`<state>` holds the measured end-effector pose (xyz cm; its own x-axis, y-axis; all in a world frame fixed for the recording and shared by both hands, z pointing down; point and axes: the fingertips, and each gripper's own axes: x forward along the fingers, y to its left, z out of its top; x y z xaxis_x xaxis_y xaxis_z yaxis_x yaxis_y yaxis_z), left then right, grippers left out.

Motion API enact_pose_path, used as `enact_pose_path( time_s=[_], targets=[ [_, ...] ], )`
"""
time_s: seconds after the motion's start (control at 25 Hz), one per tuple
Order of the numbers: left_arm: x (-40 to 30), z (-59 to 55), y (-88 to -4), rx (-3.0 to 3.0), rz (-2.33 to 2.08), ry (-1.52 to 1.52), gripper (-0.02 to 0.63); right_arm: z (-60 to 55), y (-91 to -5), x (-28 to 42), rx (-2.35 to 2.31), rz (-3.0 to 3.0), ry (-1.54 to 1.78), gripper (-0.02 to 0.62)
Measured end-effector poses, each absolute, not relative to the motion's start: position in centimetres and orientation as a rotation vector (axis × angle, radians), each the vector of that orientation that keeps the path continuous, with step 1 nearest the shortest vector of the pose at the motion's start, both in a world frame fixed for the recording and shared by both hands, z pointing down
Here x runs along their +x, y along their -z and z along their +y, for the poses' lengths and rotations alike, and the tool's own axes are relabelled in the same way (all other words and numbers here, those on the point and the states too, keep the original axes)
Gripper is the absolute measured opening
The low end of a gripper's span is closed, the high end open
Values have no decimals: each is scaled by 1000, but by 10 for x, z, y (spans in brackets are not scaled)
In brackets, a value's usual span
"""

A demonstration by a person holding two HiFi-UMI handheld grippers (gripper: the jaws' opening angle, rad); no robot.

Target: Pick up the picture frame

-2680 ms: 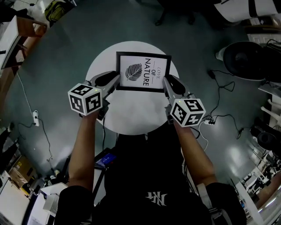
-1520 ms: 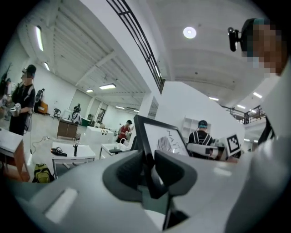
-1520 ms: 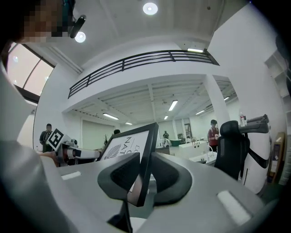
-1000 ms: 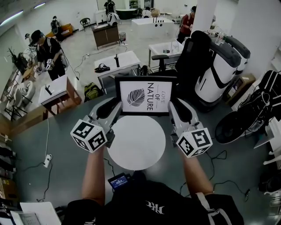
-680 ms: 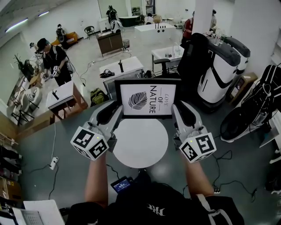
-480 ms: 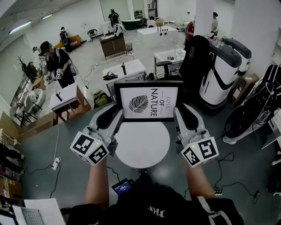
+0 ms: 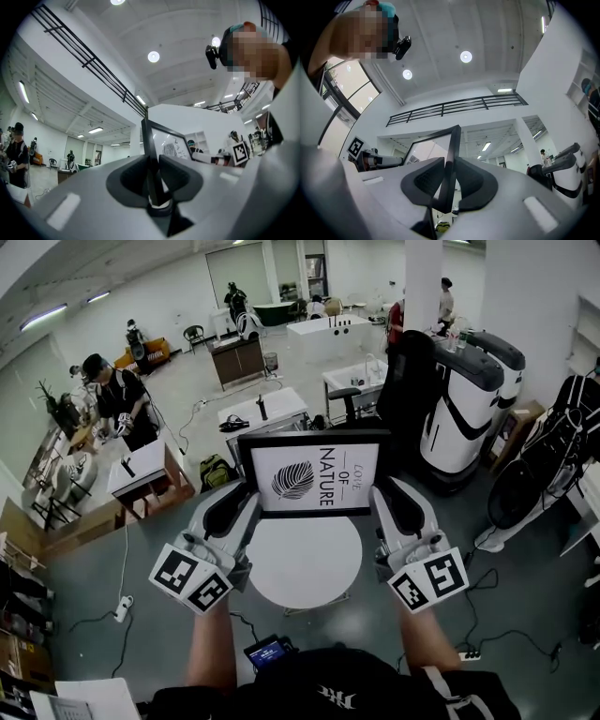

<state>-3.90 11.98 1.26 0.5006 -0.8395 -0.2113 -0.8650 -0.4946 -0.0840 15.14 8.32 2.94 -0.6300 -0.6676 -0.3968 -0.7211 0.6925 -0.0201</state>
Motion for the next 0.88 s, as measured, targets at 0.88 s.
enact_pose_path(
  time_s=[0.88],
  targets=[
    [-112,327,-78,-2641,1424,-288,78,303,-81,82,-1165,2548,-229,74]
  ],
)
